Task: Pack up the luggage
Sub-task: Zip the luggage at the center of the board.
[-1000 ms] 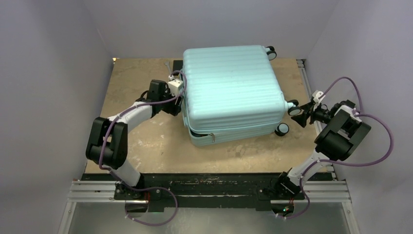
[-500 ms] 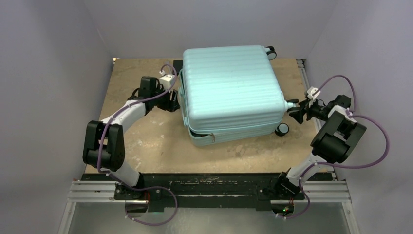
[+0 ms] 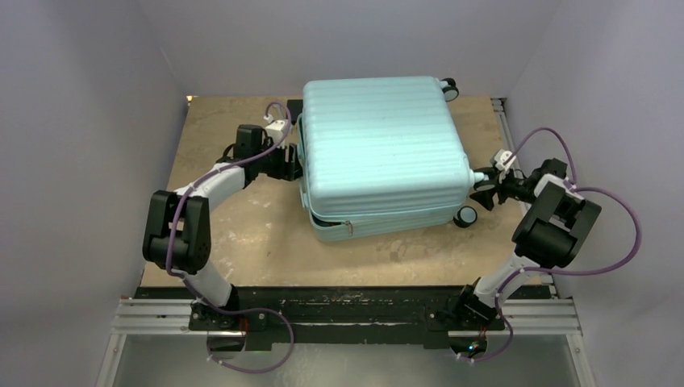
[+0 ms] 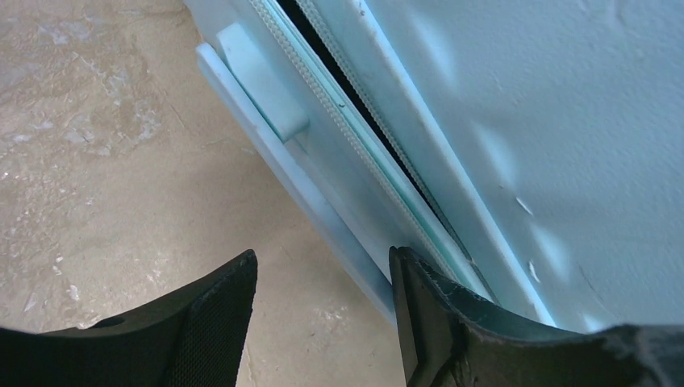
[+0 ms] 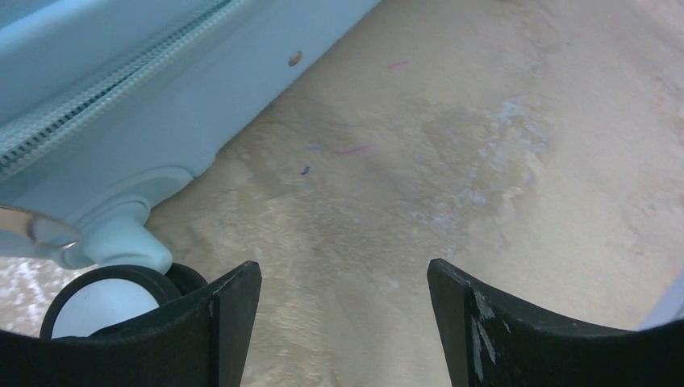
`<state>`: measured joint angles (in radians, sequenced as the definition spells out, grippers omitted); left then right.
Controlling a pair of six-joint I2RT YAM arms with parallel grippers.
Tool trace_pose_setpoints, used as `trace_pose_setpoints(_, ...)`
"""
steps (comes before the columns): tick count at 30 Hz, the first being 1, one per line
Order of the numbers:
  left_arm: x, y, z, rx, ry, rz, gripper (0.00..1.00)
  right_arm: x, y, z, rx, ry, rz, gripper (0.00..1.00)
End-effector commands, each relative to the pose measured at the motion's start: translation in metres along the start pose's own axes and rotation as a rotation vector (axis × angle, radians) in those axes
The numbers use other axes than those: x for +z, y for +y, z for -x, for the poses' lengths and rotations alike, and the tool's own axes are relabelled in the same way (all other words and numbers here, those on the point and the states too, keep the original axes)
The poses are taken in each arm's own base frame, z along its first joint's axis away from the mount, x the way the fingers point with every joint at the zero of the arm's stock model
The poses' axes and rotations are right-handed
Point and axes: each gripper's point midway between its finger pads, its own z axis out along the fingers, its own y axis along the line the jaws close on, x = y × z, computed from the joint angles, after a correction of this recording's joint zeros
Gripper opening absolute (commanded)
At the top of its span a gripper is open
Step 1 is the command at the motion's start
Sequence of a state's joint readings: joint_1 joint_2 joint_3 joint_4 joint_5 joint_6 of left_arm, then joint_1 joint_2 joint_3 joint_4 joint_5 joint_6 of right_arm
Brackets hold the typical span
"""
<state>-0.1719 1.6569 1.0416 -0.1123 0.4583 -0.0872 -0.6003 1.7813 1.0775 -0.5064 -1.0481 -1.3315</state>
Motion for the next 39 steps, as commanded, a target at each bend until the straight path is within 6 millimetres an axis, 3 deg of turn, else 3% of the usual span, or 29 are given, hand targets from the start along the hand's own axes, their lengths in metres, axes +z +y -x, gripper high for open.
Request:
trace_pose_setpoints(1,0.011,0.02,0.008,0.012,-0.017,0.103,0.59,0.007,0.044,0.037,-0.056,-0.117,0.141,0.79)
trace_pose_setpoints(3,0.016,0.027,0.006,0.012,-0.01,0.142,0.57,0.005,0.052,0.036,-0.08,-0.114,0.159,0.79)
trace_pose_setpoints(8,0.022,0.041,0.003,-0.001,0.019,0.223,0.34,0.002,0.068,0.035,-0.123,-0.113,0.191,0.78)
trace_pose_setpoints(17,0.022,0.042,-0.008,0.001,0.058,0.225,0.15,-0.006,0.081,0.014,-0.122,-0.127,0.27,0.74)
trace_pose_setpoints(21,0.023,0.042,-0.01,-0.001,0.063,0.218,0.0,-0.005,0.083,0.008,-0.161,-0.124,0.277,0.74)
trace_pose_setpoints(25,0.027,0.039,-0.012,-0.003,0.069,0.205,0.0,-0.002,0.058,0.001,-0.061,-0.137,0.254,0.73)
trace_pose_setpoints(32,0.025,0.039,-0.012,0.005,0.067,0.21,0.0,-0.003,0.059,-0.014,-0.166,-0.088,0.281,0.75)
trace_pose_setpoints(35,0.024,0.04,-0.011,0.009,0.064,0.213,0.0,-0.007,0.062,0.001,-0.242,-0.125,0.252,0.75)
trace_pose_setpoints(39,0.022,0.04,-0.008,0.015,0.055,0.218,0.0,-0.014,0.051,0.032,-0.28,-0.192,0.184,0.75)
